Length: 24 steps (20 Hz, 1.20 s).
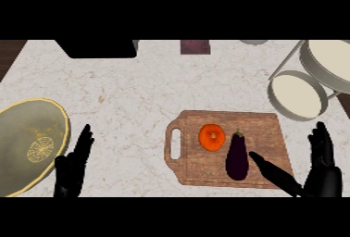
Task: Pick the squash from the cutting board and place it in the tiered basket
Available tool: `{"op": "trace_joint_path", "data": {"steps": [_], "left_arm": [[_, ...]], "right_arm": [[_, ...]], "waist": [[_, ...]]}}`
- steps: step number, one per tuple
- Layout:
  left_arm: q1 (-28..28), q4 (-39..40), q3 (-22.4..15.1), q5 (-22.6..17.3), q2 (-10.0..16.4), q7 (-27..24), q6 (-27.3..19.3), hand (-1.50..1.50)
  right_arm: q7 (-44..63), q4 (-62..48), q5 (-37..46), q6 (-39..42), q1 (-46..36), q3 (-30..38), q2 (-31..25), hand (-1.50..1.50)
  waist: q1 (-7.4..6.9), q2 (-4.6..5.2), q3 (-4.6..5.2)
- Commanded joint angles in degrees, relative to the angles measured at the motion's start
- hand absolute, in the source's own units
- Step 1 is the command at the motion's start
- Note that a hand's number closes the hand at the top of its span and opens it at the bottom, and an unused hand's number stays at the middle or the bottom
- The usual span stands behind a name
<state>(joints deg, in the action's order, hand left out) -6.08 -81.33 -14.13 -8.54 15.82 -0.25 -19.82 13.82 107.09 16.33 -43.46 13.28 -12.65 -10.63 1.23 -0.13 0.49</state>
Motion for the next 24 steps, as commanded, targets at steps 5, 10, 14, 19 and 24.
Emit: {"op": "trace_joint_path", "data": {"steps": [5, 10, 14, 19, 24], "left_arm": [[1.75, 0.42, -1.03, 1.24, -0.53, 0.73, -0.13, 0.0], [3.16, 2.41, -0.15, 0.68, -0.65, 0.27, 0.76, 0.0], [1.74, 2.13, -1.07, 1.18, -1.84, -0.47, 0.3, 0.0], [3.61, 1.51, -0.05, 1.23, 0.29, 1.8, 1.81, 0.0], [4.97, 2.94, -1.56, 2.39, -3.24, 2.21, -0.34, 0.0]], "right_arm": [[25.72, 4.64, 18.15, 12.28, 3.33, -7.54, -10.22, -1.5], [45.0, 9.3, 30.55, 22.44, -0.96, -8.04, -12.28, -1.5], [59.63, 11.58, 42.06, 30.37, -9.15, -13.95, -4.29, -1.5], [66.77, 5.02, 49.45, 41.4, -20.35, -16.41, 4.96, -1.5], [68.15, -3.02, 52.47, 47.63, -21.47, -16.72, 10.31, -1.5]], "waist": [[-1.73, 0.49, 0.34], [-1.78, 0.37, 0.18], [-2.49, 0.14, -0.05], [-2.51, 0.19, -0.29], [-2.0, 0.26, -0.3]]}}
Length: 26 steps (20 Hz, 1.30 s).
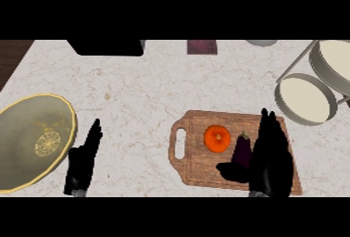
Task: Pick the squash from the cutting board and place it in the tiered basket
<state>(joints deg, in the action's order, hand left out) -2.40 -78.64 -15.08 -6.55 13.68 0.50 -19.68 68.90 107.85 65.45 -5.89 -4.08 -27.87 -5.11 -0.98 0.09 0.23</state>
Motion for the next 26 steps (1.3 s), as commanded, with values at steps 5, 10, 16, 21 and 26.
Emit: {"op": "trace_joint_path", "data": {"steps": [5, 10, 16, 21, 26], "left_arm": [[-2.58, -0.19, 0.31, -0.03, 0.36, -1.69, 0.88, 0.0], [1.69, 1.39, 1.83, -0.74, 0.35, 0.66, 1.83, 0.0], [-0.68, 0.02, 2.23, 0.05, 0.75, -0.37, 1.06, 0.0], [-0.19, 1.59, 1.73, 0.68, -1.03, -2.3, 0.65, 0.0], [1.34, 2.52, 1.33, 2.03, -1.99, -1.12, -0.53, 0.0]], "right_arm": [[15.82, -8.93, -0.14, 11.62, -7.45, 0.0, 5.0, -1.5], [16.3, -14.12, -4.73, 9.03, -13.42, 1.1, 5.05, -1.5], [16.31, -15.14, -8.26, 14.68, -14.29, 4.7, 5.07, -1.5], [16.32, -20.46, -11.68, 14.05, -14.23, 4.66, 5.07, -1.5], [16.33, -23.97, -14.9, 14.89, -19.76, 7.41, 5.07, -1.5]], "waist": [[-0.12, 0.02, -0.12], [-0.01, 0.11, -0.17], [0.27, -0.17, -0.16], [0.14, -0.08, -0.12], [0.19, -0.04, -0.13]]}}
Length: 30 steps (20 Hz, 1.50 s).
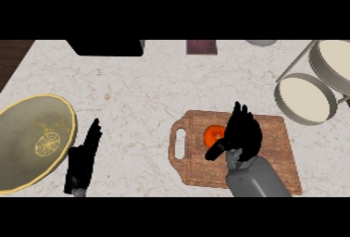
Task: Pick the squash from the cutting board and place it in the tiered basket
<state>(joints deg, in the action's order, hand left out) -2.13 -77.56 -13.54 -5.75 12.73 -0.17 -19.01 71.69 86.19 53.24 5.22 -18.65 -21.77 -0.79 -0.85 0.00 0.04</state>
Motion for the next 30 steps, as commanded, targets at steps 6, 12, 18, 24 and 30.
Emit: {"op": "trace_joint_path", "data": {"steps": [6, 12, 18, 24, 30], "left_arm": [[-0.88, 0.71, 0.22, 0.06, -0.77, -1.16, 0.68, 0.0], [0.23, 1.31, 2.78, -1.03, 0.39, -1.15, 1.73, 0.0], [0.53, 3.36, 2.27, 0.04, -0.75, -2.51, 1.76, 0.0], [-3.13, 2.18, 1.08, 1.41, -1.04, -4.23, 1.79, 0.0], [0.41, 2.86, 3.0, 1.08, -1.53, -1.53, 2.21, 0.0]], "right_arm": [[13.54, -6.49, -3.78, 0.26, -3.26, 0.6, 0.75, -1.5], [13.07, -5.64, -5.88, 2.8, -2.71, 2.91, 0.75, -1.5], [13.53, -9.21, -8.0, -3.56, -2.16, -1.04, 0.76, -1.5], [9.42, -12.22, -7.91, -4.68, -1.51, 1.44, 0.75, 1.5], [2.65, -18.46, -7.72, -5.83, -5.48, 3.19, 0.74, 1.5]], "waist": [[0.09, 0.05, 0.02], [0.73, -0.07, 0.02], [0.27, 0.04, 0.03], [0.37, 0.04, -0.01], [0.51, 0.12, -0.03]]}}
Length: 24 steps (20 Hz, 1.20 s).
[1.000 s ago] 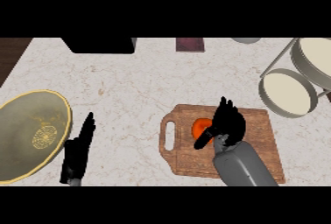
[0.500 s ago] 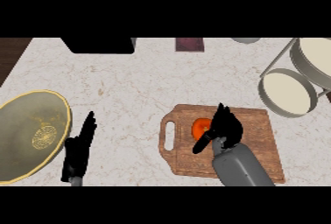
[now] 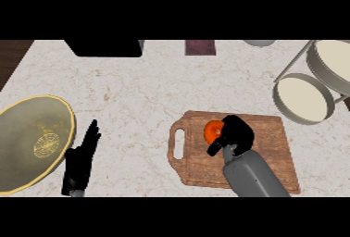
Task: Pick the squash from the cutting board and place it in the tiered basket
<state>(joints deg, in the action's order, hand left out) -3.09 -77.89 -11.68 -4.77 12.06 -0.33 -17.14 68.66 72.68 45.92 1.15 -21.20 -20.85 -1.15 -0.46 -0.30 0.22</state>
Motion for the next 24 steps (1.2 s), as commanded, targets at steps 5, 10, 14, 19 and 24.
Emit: {"op": "trace_joint_path", "data": {"steps": [5, 10, 14, 19, 24], "left_arm": [[-1.11, -0.61, -0.73, 1.98, -1.68, 0.84, -0.49, 0.0], [-3.09, -2.81, 0.91, 1.01, -1.03, 0.53, -0.83, 0.0], [-4.02, -1.4, 2.64, 0.1, -0.19, 0.11, -0.75, 0.0], [-4.35, -1.72, 2.88, -0.21, -0.52, -1.17, -0.31, 0.0], [-5.86, -0.94, 1.84, 1.06, -1.76, -2.8, -1.31, 0.0]], "right_arm": [[5.06, -10.71, 3.2, -3.18, -6.54, -3.35, 1.08, 1.5], [-17.09, 4.4, 0.47, 1.95, 11.0, -1.81, -17.38, 1.5], [-37.05, 6.19, -5.83, 3.34, 15.93, 4.59, -33.62, 1.5], [-54.15, 8.13, -18.05, -0.78, 23.67, 20.23, -43.07, 1.5], [-55.84, 14.69, -33.14, 3.1, 23.9, 36.08, -45.66, 1.5]], "waist": [[-0.27, 0.4, -0.22], [2.28, -0.25, -0.26], [4.83, -0.4, -0.34], [3.86, -0.24, -0.29], [4.66, -0.63, -0.12]]}}
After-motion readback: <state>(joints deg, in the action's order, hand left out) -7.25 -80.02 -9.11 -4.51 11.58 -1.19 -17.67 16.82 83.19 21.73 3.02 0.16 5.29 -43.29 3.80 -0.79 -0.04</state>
